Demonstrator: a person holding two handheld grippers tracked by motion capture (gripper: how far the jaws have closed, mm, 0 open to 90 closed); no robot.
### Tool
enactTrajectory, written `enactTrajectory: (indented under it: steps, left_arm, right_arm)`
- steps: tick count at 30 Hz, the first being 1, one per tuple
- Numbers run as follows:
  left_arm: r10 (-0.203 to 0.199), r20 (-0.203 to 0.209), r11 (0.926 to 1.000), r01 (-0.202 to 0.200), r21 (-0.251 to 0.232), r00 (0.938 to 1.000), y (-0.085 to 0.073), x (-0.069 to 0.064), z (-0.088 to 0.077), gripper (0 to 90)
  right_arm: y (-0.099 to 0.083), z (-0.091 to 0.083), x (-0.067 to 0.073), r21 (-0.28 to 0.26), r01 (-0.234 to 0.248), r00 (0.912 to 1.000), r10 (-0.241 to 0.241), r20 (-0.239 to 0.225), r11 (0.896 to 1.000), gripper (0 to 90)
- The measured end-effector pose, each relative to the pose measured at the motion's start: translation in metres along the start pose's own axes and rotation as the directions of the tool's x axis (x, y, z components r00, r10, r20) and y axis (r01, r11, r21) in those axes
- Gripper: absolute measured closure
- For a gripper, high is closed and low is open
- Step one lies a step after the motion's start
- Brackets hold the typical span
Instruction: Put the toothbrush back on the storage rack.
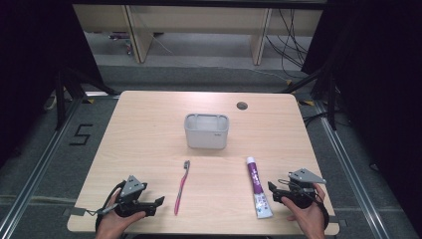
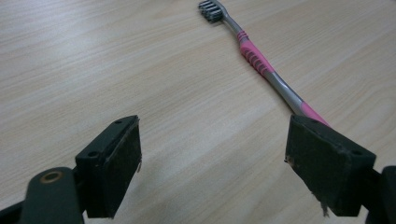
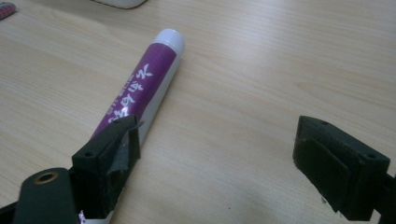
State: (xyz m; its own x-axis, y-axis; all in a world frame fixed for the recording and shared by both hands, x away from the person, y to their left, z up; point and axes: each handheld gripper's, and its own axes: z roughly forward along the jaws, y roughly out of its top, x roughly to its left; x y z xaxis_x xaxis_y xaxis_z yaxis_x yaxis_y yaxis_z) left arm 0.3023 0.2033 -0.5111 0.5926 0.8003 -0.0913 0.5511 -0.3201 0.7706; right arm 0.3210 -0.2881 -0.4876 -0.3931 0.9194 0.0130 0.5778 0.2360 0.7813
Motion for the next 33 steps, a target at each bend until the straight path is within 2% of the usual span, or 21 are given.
enactTrajectory:
  steps: [3,4,6,8,9,10,12,13,14,16,18,19,21,22,23,24,25,28,30,31,33]
  left_arm:
    - [0.004,0.009,1.0000,-0.004,-0.003,1.0000,0.0000,0.0001,-0.0002,17.4]
    - [-0.009,0.013,0.9999,0.009,-0.012,0.9999,0.0001,-0.0001,-0.0002,16.7]
    - [-0.018,0.023,0.9996,0.018,-0.022,0.9996,0.0003,-0.0006,-0.0003,16.0]
    - [0.019,0.015,0.9998,-0.019,-0.009,0.9997,0.0005,-0.0002,-0.0011,15.6]
    - [-0.002,0.015,0.9993,0.002,-0.038,0.9999,-0.0002,-0.0024,0.0010,15.4]
    - [0.018,0.010,0.9997,-0.018,-0.017,0.9998,0.0003,-0.0016,-0.0006,15.4]
    - [0.024,0.013,0.9995,-0.023,-0.019,0.9996,0.0005,-0.0019,-0.0006,15.4]
    - [0.024,0.012,0.9995,-0.024,-0.020,0.9996,0.0005,-0.0021,-0.0005,15.4]
    - [0.026,0.012,0.9995,-0.026,-0.017,0.9996,0.0006,-0.0019,-0.0005,15.4]
    - [0.028,0.012,0.9994,-0.028,-0.020,0.9995,0.0003,-0.0015,-0.0001,15.4]
    - [0.031,0.007,0.9994,-0.031,-0.016,0.9995,0.0004,-0.0011,-0.0001,15.4]
    - [0.033,0.010,0.9994,-0.032,-0.013,0.9994,0.0005,-0.0007,0.0000,15.4]
    - [0.023,0.011,0.9997,-0.023,-0.011,0.9997,0.0006,-0.0009,0.0007,15.5]
    - [0.015,0.017,0.9998,-0.015,-0.011,0.9997,0.0007,-0.0009,0.0009,15.5]
    - [0.005,0.028,0.9999,-0.005,-0.013,0.9996,0.0008,-0.0008,0.0010,15.5]
    - [0.003,0.030,1.0000,-0.002,-0.008,0.9996,0.0010,-0.0011,0.0010,15.5]
    - [0.009,0.024,1.0000,-0.009,-0.001,0.9997,0.0013,-0.0014,0.0013,15.5]
    - [0.013,0.023,0.9999,-0.013,0.006,0.9997,0.0017,-0.0015,0.0021,15.6]
    - [0.014,0.013,0.9999,-0.014,0.007,0.9998,0.0025,-0.0018,0.0040,15.6]
    - [0.012,0.011,0.9999,-0.012,0.011,0.9999,0.0032,-0.0022,0.0042,15.6]
    - [0.017,0.017,0.9998,-0.017,0.012,0.9997,0.0039,-0.0021,0.0053,15.6]
  right_arm:
    - [-0.0002,-0.0009,-0.0017,0.001,-0.014,0.9999,0.014,0.003,1.000,18.3]
    - [0.0003,-0.0016,-0.0042,0.000,0.013,0.9999,-0.013,0.008,1.000,19.6]
    - [-0.0002,-0.0008,-0.0043,0.005,0.005,1.0000,-0.005,0.002,1.000,19.8]
    - [-0.0001,-0.0005,-0.0048,0.002,0.022,0.9997,-0.022,0.010,1.000,19.8]
    - [0.0000,-0.0008,-0.0048,0.004,0.028,0.9995,-0.028,0.015,1.000,19.8]
    - [0.0001,-0.0007,-0.0040,0.007,0.018,0.9998,-0.018,0.002,1.000,19.9]
    - [-0.0001,-0.0008,-0.0010,0.006,-0.021,0.9998,0.021,-0.005,1.000,19.9]
    - [0.0003,-0.0007,-0.0029,-0.001,0.010,0.9999,-0.010,0.001,1.000,20.0]
    - [0.0001,0.0002,-0.0021,0.000,-0.004,0.9999,0.004,-0.012,1.000,20.0]
    - [0.0004,-0.0001,-0.0038,0.004,0.014,0.9998,-0.014,-0.014,1.000,20.0]
    - [-0.0001,-0.0007,-0.0013,0.001,-0.025,0.9997,0.025,-0.004,1.000,20.0]
    - [0.0004,-0.0011,-0.0037,-0.005,0.008,1.0000,-0.008,0.006,1.000,20.0]
    - [0.0001,-0.0006,-0.0040,-0.016,0.014,0.9998,-0.014,0.012,1.000,20.4]
    - [-0.0003,-0.0004,-0.0016,-0.009,-0.014,0.9999,0.014,0.005,1.000,20.7]
    - [-0.0004,-0.0006,-0.0009,-0.002,-0.021,0.9998,0.021,0.006,1.000,20.8]
    - [-0.0003,-0.0005,-0.0009,-0.004,-0.018,0.9998,0.018,0.008,1.000,20.9]
    - [0.0000,-0.0003,-0.0034,-0.012,0.017,0.9998,-0.017,0.014,1.000,21.0]
    - [0.0000,-0.0002,-0.0036,-0.014,0.024,0.9996,-0.024,0.017,1.000,21.5]
    - [-0.0002,-0.0004,0.0001,0.004,-0.023,0.9997,0.023,0.005,1.000,21.6]
    - [0.0000,-0.0002,-0.0017,-0.003,0.001,0.9999,-0.001,0.011,1.000,21.7]
    - [-0.0001,-0.0002,-0.0003,0.001,-0.020,0.9998,0.020,0.004,1.000,21.8]
